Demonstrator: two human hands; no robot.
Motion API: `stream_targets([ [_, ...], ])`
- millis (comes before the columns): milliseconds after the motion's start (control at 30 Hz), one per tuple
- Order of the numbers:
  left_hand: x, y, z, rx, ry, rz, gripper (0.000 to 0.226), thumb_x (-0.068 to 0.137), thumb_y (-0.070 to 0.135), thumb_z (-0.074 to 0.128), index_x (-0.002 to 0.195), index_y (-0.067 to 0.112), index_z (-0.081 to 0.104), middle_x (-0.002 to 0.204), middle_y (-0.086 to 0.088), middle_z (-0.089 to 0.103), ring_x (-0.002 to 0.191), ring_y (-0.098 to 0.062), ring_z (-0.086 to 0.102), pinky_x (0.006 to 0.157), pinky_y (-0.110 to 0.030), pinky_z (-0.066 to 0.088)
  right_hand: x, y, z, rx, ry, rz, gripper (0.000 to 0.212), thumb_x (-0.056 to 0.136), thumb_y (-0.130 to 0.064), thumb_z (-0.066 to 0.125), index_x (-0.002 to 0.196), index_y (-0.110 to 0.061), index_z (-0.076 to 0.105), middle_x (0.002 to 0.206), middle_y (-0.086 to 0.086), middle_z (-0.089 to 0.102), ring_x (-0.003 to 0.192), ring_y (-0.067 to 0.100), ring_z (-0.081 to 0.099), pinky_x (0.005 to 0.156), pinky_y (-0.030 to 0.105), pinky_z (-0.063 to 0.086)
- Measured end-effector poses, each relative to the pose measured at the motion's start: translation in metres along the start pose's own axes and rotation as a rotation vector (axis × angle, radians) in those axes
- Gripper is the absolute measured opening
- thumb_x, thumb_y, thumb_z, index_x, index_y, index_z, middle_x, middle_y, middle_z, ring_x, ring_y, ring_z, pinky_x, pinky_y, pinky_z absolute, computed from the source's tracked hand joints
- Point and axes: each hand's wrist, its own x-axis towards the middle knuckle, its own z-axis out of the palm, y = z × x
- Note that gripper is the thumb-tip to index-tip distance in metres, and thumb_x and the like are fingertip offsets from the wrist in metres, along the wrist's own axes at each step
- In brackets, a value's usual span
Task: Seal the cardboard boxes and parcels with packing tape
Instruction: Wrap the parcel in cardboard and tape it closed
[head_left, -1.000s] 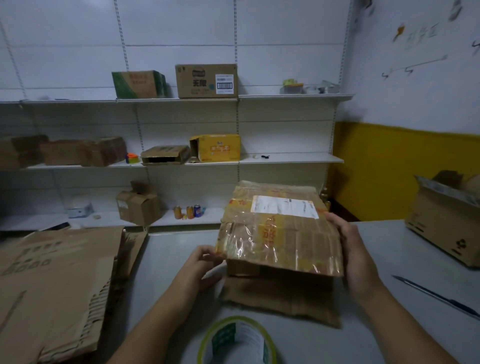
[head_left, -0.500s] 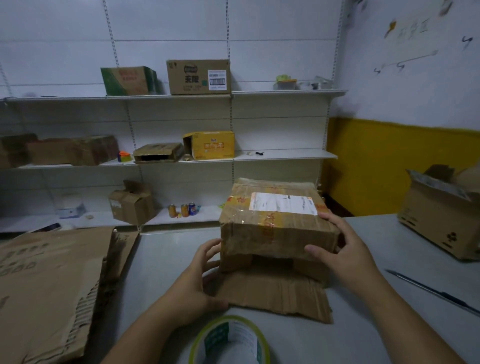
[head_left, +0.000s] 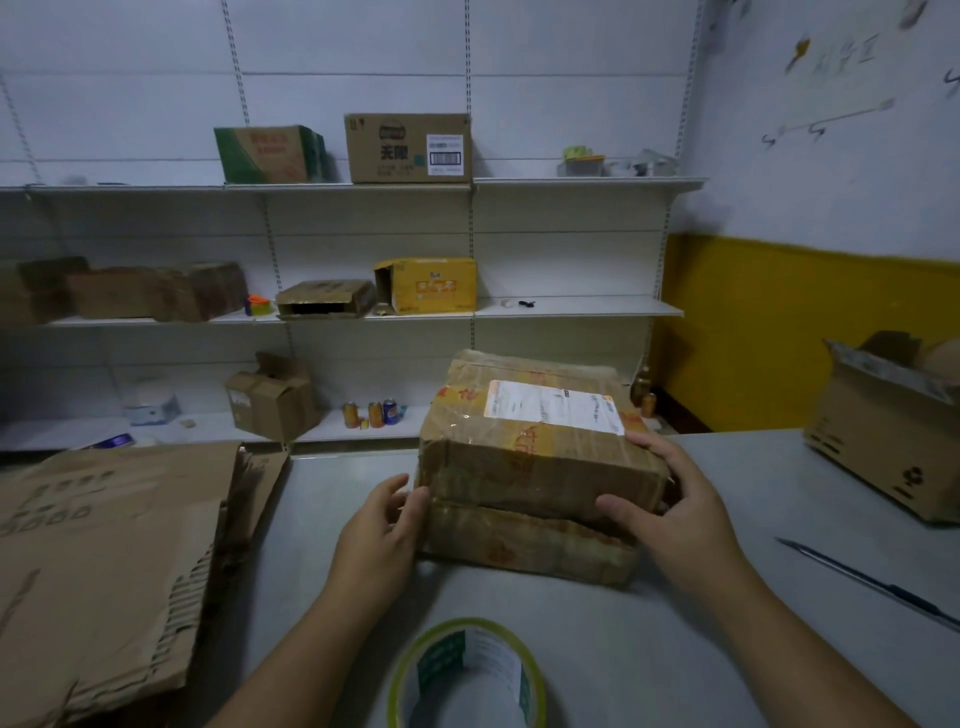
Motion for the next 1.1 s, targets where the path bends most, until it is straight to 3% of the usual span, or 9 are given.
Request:
stream_targets([
  [133, -0.007, 0.019, 0.000, -0.218, -0.036, 0.078, 0.030, 0.084, 0.048, 0.042, 0.112, 0.040, 0.048, 0.114, 0.012, 0.052, 0.104, -0.015, 0.056, 0.078, -0.026, 0.053, -0.001, 0.003, -0.004, 0.134, -0.047, 0.017, 0.072, 0.063, -0.023, 0.077, 0.123, -0.045, 0.045, 0.119, -0.030, 0.045, 0.109, 0.001, 0.053, 0.080, 0.021, 0.055],
  [233, -0.014, 0.035, 0.002, -0.306, -0.021, 0.172, 0.042, 0.076, 0.044, 0.049, 0.115, 0.031, 0.045, 0.112, 0.018, 0.050, 0.095, -0.001, 0.056, 0.066, -0.015, 0.054, 0.000, 0.012, -0.005, 0.251, -0.123, 0.092, 0.092, 0.065, -0.021, 0.078, 0.143, -0.038, 0.033, 0.123, -0.020, 0.056, 0.104, -0.003, 0.060, 0.077, 0.020, 0.055],
  [400, -0.018, 0.037, 0.005, -0.169, -0.013, 0.270, 0.054, 0.073, 0.060, 0.050, 0.121, 0.044, 0.033, 0.125, 0.010, 0.048, 0.114, -0.010, 0.051, 0.083, -0.022, 0.050, -0.001, 0.019, -0.004, 0.177, -0.109, 0.222, 0.088, 0.034, -0.077, 0.080, 0.111, -0.038, 0.062, 0.108, -0.010, 0.071, 0.099, 0.009, 0.066, 0.084, 0.027, 0.051],
  [533, -0.022, 0.042, 0.007, 0.029, -0.051, 0.377, 0.085, 0.058, 0.094, 0.034, 0.132, 0.059, 0.011, 0.138, 0.009, 0.043, 0.118, -0.018, 0.053, 0.093, -0.044, 0.051, -0.002, 0.022, -0.007, 0.233, -0.163, 0.248, 0.086, 0.038, -0.078, 0.078, 0.113, -0.041, 0.059, 0.116, -0.007, 0.069, 0.109, 0.015, 0.062, 0.098, 0.038, 0.047],
  [700, -0.027, 0.061, 0.001, 0.266, -0.028, 0.495, 0.100, 0.052, 0.098, 0.033, 0.134, 0.065, -0.013, 0.156, 0.009, 0.022, 0.127, -0.020, 0.047, 0.097, -0.045, 0.048, -0.005, 0.017, -0.008, 0.228, -0.176, 0.251, 0.104, 0.038, -0.083, 0.073, 0.124, -0.028, 0.054, 0.117, -0.002, 0.068, 0.110, 0.020, 0.062, 0.101, 0.043, 0.046],
  [867, -0.032, 0.071, -0.010, 0.419, -0.012, 0.516, 0.099, 0.059, 0.083, 0.053, 0.129, 0.068, -0.015, 0.155, 0.017, 0.006, 0.142, -0.018, 0.020, 0.110, -0.048, 0.034, -0.006, 0.008, -0.004, 0.309, -0.149, 0.263, 0.078, 0.061, -0.066, 0.072, 0.125, -0.026, 0.052, 0.115, 0.003, 0.068, 0.101, 0.019, 0.066, 0.086, 0.035, 0.052],
  [933, -0.029, 0.072, -0.017, 0.302, -0.063, 0.460, 0.091, 0.066, 0.069, 0.063, 0.131, 0.065, 0.000, 0.149, 0.024, 0.011, 0.143, -0.015, 0.015, 0.110, -0.047, 0.034, -0.003, 0.007, -0.002, 0.332, -0.138, 0.289, 0.083, 0.049, -0.069, 0.079, 0.119, -0.030, 0.055, 0.112, 0.003, 0.070, 0.100, 0.022, 0.067, 0.087, 0.040, 0.052],
  [1000, -0.025, 0.072, -0.026, 0.095, -0.095, 0.384, 0.074, 0.072, 0.054, 0.066, 0.126, 0.062, 0.016, 0.131, 0.026, 0.031, 0.121, -0.003, 0.042, 0.087, -0.026, 0.052, -0.001, 0.000, 0.002, 0.320, -0.147, 0.321, 0.083, 0.044, -0.072, 0.079, 0.114, -0.034, 0.056, 0.107, 0.001, 0.072, 0.098, 0.023, 0.069, 0.091, 0.045, 0.052],
  [1100, -0.023, 0.070, -0.034, -0.043, -0.066, 0.315, 0.057, 0.083, 0.035, 0.064, 0.126, 0.049, 0.027, 0.113, 0.027, 0.041, 0.097, 0.006, 0.049, 0.068, -0.014, 0.051, 0.001, -0.016, 0.010, 0.220, -0.184, 0.337, 0.061, 0.062, -0.062, 0.062, 0.114, -0.030, 0.056, 0.102, -0.002, 0.071, 0.095, 0.021, 0.068, 0.088, 0.044, 0.054],
])
